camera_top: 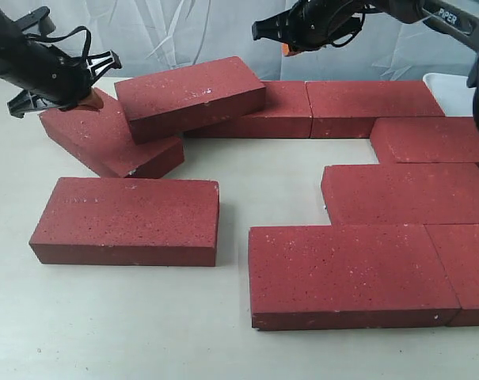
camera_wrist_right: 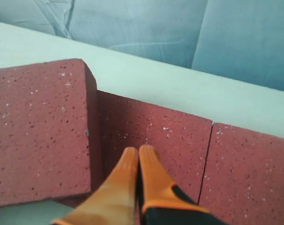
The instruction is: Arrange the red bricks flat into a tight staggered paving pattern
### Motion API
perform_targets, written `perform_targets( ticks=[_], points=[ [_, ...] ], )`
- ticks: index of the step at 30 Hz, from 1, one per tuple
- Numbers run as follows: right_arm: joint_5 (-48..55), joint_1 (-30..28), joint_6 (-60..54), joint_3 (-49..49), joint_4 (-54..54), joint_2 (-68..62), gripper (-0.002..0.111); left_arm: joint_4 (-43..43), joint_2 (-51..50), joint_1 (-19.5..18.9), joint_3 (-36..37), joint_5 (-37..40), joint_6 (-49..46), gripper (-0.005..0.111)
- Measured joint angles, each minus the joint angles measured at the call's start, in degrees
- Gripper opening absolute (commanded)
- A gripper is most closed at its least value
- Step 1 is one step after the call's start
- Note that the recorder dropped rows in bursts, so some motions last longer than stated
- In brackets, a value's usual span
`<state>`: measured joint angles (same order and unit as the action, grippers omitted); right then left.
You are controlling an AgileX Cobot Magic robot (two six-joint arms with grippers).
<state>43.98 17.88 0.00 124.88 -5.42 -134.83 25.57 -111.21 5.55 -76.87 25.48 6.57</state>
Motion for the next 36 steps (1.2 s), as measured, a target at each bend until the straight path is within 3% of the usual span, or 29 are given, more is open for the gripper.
perform_targets(
  ticks=[6,17,36],
  points=[
    [0.66,-0.45,-3.67,7.01,-3.41,-4.93,-0.001,-9.88,-1.51,0.0,-3.41,0.85,9.8,0.0],
    [-6.06,-0.47,-5.03,7.28,-1.75,-10.08,-0.001,-10.24,-5.5,2.49,-4.64,-1.85,11.19,0.0],
    [-1.93,-0.47,-11.52,7.28,-11.48,-10.91,-0.001,-9.93,-8.51,4.69,-4.64,-5.11,11.19,0.0]
  ],
)
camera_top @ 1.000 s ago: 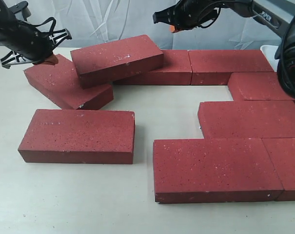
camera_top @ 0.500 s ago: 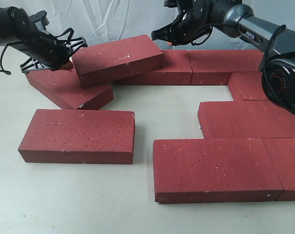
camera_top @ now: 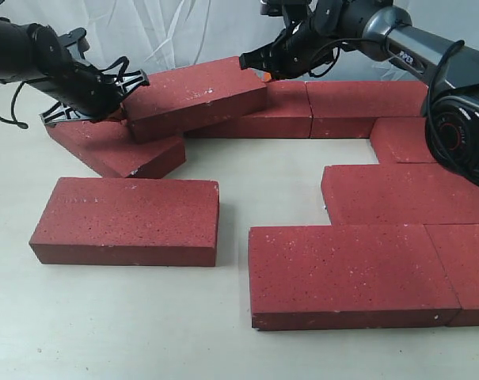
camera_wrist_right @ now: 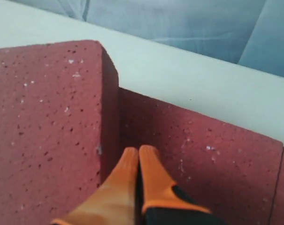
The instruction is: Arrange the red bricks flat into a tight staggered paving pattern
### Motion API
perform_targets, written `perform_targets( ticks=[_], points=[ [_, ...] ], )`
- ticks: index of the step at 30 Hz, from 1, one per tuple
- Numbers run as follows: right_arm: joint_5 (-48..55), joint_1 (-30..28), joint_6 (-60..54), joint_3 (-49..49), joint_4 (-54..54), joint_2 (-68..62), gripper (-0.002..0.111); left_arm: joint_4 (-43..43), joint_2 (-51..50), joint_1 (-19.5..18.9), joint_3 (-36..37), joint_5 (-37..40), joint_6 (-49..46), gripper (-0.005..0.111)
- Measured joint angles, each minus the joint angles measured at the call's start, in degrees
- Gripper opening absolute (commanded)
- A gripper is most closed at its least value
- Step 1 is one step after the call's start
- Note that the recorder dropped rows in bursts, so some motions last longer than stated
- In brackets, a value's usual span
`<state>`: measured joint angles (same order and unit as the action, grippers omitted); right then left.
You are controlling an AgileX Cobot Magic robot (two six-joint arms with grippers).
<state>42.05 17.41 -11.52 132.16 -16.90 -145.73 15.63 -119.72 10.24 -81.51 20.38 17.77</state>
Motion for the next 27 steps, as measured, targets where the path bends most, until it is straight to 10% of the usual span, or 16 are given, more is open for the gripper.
perform_targets(
  ticks=[27],
  points=[
    [18.87,-0.52,-7.02,0.31,-4.21,6.63,-0.001,0.31,3.7,0.0,-1.81,6.79,-6.17,0.0]
  ],
)
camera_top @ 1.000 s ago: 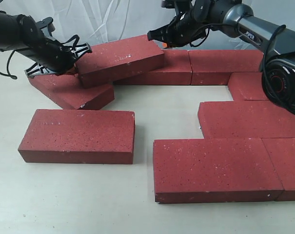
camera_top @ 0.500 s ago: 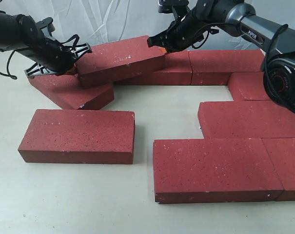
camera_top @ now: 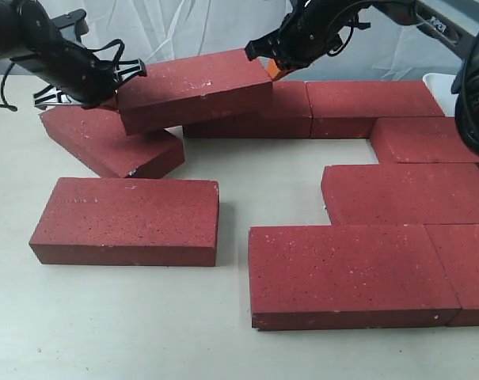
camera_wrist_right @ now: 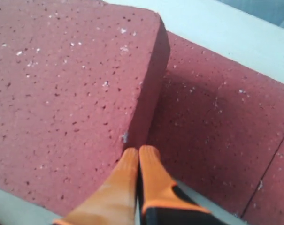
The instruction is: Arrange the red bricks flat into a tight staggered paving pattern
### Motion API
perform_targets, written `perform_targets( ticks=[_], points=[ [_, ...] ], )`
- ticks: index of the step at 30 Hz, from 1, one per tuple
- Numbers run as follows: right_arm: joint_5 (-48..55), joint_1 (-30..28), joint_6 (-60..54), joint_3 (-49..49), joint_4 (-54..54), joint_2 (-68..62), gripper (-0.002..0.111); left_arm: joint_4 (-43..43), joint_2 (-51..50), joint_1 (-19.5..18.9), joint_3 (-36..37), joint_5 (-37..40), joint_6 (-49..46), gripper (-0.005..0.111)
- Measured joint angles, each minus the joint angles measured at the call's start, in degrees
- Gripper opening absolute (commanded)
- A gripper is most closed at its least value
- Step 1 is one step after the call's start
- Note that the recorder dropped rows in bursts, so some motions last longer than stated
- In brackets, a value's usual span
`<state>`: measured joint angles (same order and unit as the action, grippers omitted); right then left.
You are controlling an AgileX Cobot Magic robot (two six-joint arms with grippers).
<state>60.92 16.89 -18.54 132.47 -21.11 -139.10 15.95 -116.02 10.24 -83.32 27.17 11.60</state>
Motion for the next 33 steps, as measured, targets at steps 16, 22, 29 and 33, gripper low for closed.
perform_targets(
  ticks=[16,22,29,33],
  points=[
    [8.73,0.0,3.7,-0.44,1.72,8.38,-0.001,2.19,5.98,1.25,0.0,11.5,-8.66,0.0],
    [8.73,-0.51,4.8,-4.35,6.61,11.29,-0.001,1.28,6.11,5.16,0.0,11.62,-8.66,0.0],
    [8.73,-0.97,6.35,-7.24,14.1,12.55,-0.001,0.58,6.11,9.6,0.9,6.0,-8.76,0.0],
    [8.96,-1.18,7.19,-8.33,16.53,12.55,-0.001,0.71,5.1,10.98,1.43,2.56,-8.76,0.0]
  ],
)
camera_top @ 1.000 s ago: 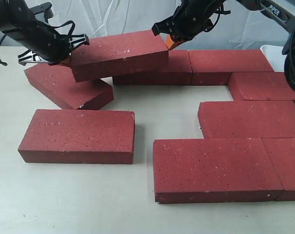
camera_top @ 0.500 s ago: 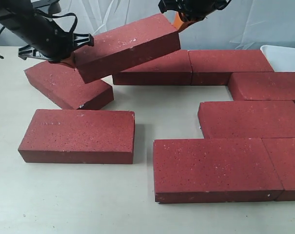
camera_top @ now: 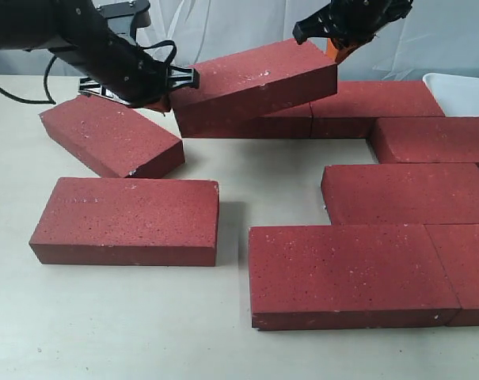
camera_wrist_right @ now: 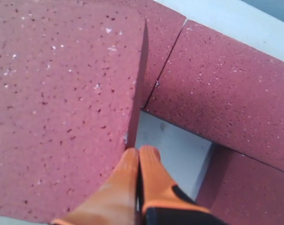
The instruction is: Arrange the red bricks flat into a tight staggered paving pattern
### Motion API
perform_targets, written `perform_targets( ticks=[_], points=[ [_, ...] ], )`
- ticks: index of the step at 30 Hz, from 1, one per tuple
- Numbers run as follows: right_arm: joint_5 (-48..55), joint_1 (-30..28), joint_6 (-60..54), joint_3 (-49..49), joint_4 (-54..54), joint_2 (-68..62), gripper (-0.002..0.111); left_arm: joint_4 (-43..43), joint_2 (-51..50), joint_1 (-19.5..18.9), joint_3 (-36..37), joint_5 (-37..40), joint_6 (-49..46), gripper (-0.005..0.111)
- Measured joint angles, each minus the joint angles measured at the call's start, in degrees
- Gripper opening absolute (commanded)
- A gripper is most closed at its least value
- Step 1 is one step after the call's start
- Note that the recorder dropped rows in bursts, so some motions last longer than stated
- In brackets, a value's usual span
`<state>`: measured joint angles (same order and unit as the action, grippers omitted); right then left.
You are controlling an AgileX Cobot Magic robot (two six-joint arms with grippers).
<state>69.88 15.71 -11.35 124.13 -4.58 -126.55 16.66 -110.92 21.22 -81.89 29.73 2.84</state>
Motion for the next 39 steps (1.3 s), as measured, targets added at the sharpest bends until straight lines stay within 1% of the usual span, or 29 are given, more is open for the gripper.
perform_targets(
  ticks=[7,10,12,14,18,22,39],
  points=[
    [0.32,0.0,1.24,-0.25,1.57,0.0,-0.001,5.74,-6.54,1.29,0.09,-4.32,-0.11,0.0],
    [0.32,0.0,1.23,-1.68,1.44,-0.1,-0.001,6.37,-8.34,1.56,0.09,-4.73,-0.11,0.0],
    [0.32,0.0,1.36,-3.63,0.19,-0.48,-0.001,4.97,-9.18,1.65,0.22,-4.73,-0.11,0.0],
    [0.9,0.23,1.14,-5.48,-0.67,-1.42,-0.001,1.46,-9.31,1.42,0.34,-4.37,-0.11,0.0],
    [2.18,3.33,0.35,-6.13,-0.67,-2.47,-0.001,-5.05,-9.31,-0.58,0.34,-3.46,-0.11,0.0],
    [2.73,4.97,0.26,-6.63,-0.67,-2.58,-0.001,-8.51,-9.31,-1.39,0.34,-3.34,-0.24,0.0],
    [3.73,5.55,1.26,-6.9,1.27,-8.07,-0.001,-9.06,-9.68,-1.39,0.14,-4.0,-0.24,0.0]
  ],
)
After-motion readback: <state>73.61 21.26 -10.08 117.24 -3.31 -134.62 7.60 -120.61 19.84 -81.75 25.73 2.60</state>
